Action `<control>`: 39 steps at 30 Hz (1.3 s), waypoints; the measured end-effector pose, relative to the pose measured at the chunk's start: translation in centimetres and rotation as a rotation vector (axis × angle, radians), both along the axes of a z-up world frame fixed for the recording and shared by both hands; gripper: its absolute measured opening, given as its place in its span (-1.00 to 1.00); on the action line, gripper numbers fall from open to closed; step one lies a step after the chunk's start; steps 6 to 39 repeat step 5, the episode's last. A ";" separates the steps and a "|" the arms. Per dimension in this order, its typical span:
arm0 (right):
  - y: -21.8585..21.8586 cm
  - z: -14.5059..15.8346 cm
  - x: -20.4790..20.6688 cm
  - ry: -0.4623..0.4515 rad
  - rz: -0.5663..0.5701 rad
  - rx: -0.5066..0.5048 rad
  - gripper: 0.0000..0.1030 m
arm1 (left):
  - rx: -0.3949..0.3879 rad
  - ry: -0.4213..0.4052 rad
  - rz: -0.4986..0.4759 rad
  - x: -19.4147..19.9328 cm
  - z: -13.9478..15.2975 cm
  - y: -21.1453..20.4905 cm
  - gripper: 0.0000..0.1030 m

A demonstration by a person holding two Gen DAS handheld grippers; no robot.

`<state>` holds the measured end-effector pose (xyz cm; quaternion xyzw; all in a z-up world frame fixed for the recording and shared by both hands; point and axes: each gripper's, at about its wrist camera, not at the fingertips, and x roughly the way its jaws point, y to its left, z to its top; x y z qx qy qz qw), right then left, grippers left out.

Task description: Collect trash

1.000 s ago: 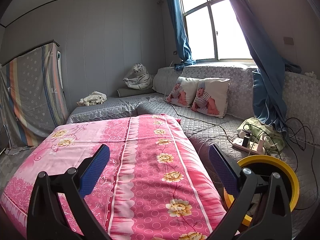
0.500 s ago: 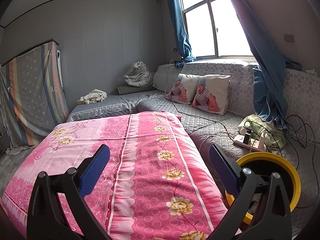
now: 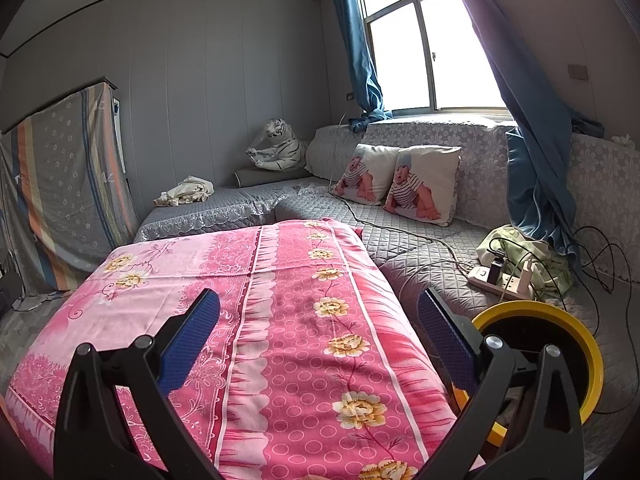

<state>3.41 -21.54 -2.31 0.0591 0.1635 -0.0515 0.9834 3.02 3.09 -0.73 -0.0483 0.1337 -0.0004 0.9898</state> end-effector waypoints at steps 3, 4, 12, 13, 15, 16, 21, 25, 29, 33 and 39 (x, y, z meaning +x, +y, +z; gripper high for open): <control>0.0 0.0 0.0 0.000 0.000 0.000 0.84 | -0.004 0.003 0.000 -0.1 0.0 0.0 0.84; 0.0 0.0 0.0 0.000 -0.001 0.000 0.84 | -0.004 0.004 0.001 -0.1 0.0 0.0 0.84; 0.0 0.0 0.0 0.000 -0.002 0.001 0.84 | -0.004 0.004 0.000 -0.1 0.0 0.1 0.84; 0.0 0.0 0.0 0.000 -0.002 0.001 0.84 | -0.004 0.004 0.000 -0.1 0.0 0.1 0.84; 0.0 0.0 0.0 0.000 -0.002 0.001 0.84 | -0.004 0.004 0.000 -0.1 0.0 0.1 0.84; 0.0 0.0 0.0 0.000 -0.002 0.001 0.84 | -0.004 0.004 0.000 -0.1 0.0 0.1 0.84; 0.0 0.0 0.0 0.000 -0.002 0.001 0.84 | -0.004 0.004 0.000 -0.1 0.0 0.1 0.84; 0.0 0.0 0.0 0.000 -0.002 0.001 0.84 | -0.004 0.004 0.000 -0.1 0.0 0.1 0.84; 0.0 0.0 0.0 0.000 -0.002 0.001 0.84 | -0.004 0.004 0.000 -0.1 0.0 0.1 0.84; 0.0 0.0 0.0 0.000 -0.002 0.001 0.84 | -0.004 0.004 0.000 -0.1 0.0 0.1 0.84; 0.0 0.0 0.0 0.000 -0.002 0.001 0.84 | -0.004 0.004 0.000 -0.1 0.0 0.1 0.84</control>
